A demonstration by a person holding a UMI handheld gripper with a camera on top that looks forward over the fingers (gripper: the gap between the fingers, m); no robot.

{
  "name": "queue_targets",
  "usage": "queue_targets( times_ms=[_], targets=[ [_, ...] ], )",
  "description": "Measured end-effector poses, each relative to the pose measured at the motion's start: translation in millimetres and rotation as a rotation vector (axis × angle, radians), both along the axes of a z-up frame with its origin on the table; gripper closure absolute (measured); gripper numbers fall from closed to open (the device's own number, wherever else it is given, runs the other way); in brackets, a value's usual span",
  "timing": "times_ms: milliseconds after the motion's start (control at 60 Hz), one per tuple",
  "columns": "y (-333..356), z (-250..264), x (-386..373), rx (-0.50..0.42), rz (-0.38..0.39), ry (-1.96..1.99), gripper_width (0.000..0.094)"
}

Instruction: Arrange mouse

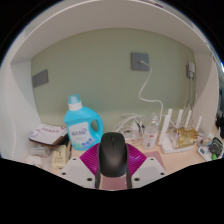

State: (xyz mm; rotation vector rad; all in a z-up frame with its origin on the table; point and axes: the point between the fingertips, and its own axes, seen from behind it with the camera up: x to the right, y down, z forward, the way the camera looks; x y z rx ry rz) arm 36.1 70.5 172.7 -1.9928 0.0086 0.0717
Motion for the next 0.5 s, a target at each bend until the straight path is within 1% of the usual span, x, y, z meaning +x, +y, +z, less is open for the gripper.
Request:
queue_targets(
  times_ms=[50,117,200,283,433,450,500],
  targets=[
    [12,-48,34,-0.086,-0.025,-0.018,0.0589],
    [18,-102,65,-0.184,-0.036,-0.034,0.0587],
    [23,-144,88,-0.237,-0.041,-0.052,0.0584],
    [25,-168,96,-0.276,-0.035,-0.046,0.0561],
    [22,-184,99,-0.317,-0.027,-0.037,0.0449],
    [21,-182,100,-0.313,-0.031,-0.042,0.0418],
    [19,-176,106,-0.303,-0.048,-0.073,0.0249]
  ],
)
